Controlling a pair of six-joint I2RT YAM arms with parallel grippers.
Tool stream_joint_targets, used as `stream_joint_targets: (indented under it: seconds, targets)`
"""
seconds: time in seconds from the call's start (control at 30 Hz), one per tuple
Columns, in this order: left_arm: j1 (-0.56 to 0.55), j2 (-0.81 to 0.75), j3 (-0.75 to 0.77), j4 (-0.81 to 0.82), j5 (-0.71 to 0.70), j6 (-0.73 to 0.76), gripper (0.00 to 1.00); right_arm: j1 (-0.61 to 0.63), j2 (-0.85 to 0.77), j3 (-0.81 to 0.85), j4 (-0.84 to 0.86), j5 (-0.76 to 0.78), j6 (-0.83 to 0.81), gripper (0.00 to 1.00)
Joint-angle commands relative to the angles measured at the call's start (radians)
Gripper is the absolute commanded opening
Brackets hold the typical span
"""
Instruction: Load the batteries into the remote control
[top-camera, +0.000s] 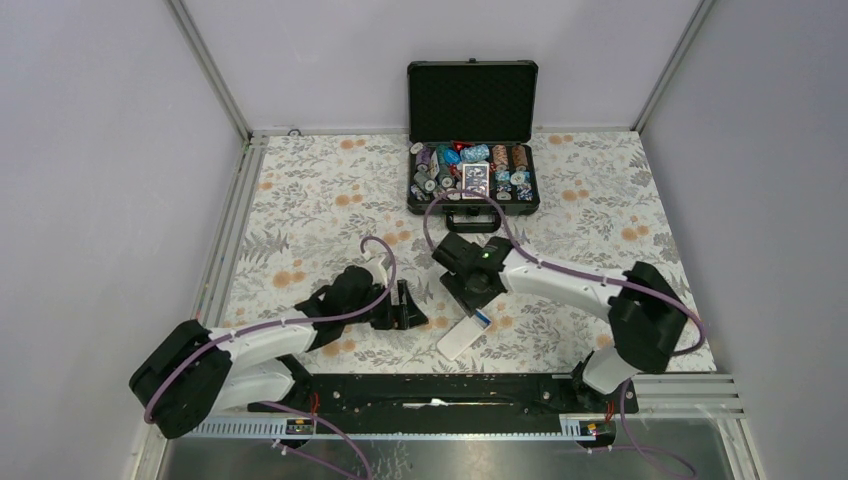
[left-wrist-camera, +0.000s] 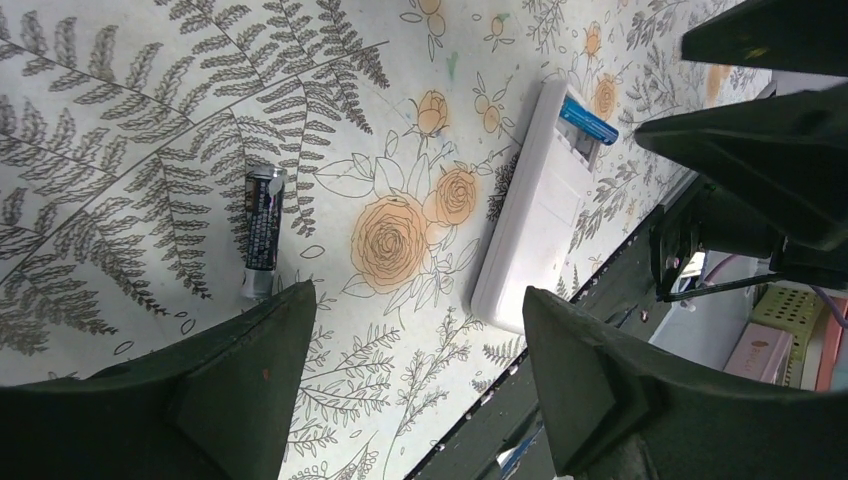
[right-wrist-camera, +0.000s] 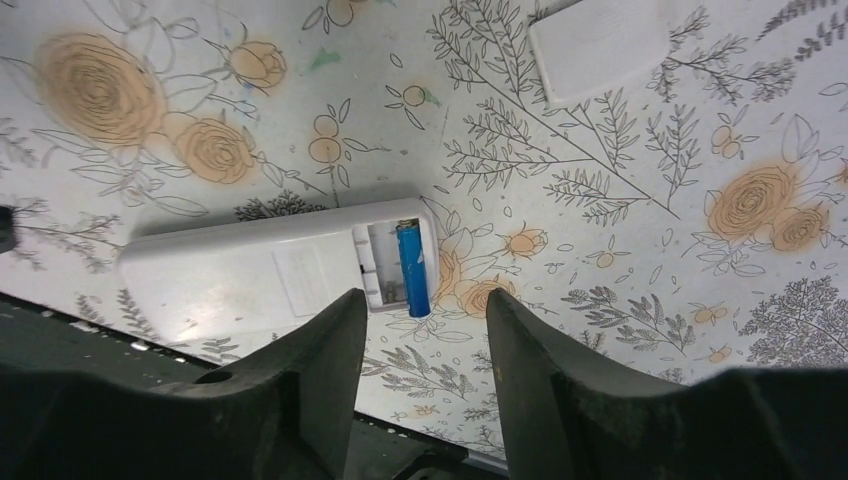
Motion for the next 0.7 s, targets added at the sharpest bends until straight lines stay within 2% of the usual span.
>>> stream_joint_targets:
  seconds: [0.0, 0.2, 0.4, 0.67]
  targets:
    - [0.001, 0.043, 0.059, 0.078, 0.046, 0.006, 0.80, -0.006, -0.107, -0.031, 0.023, -0.002, 0.043, 0.57]
    - [-0.041, 0.144, 0.117, 0.104, 0.082, 0.005, 0.78, -0.009, -0.245, -0.128, 0.095, -0.007, 0.130, 0.63]
    - [-0.105, 0.254, 0.186, 0.132, 0.094, -0.014, 0.72, -0.010, -0.357, -0.215, 0.145, -0.048, 0.182, 0.64]
    - [-0.179, 0.315, 0.212, 0.154, 0.086, -0.053, 0.67, -0.010, -0.445, -0.314, 0.190, -0.002, 0.236, 0.65]
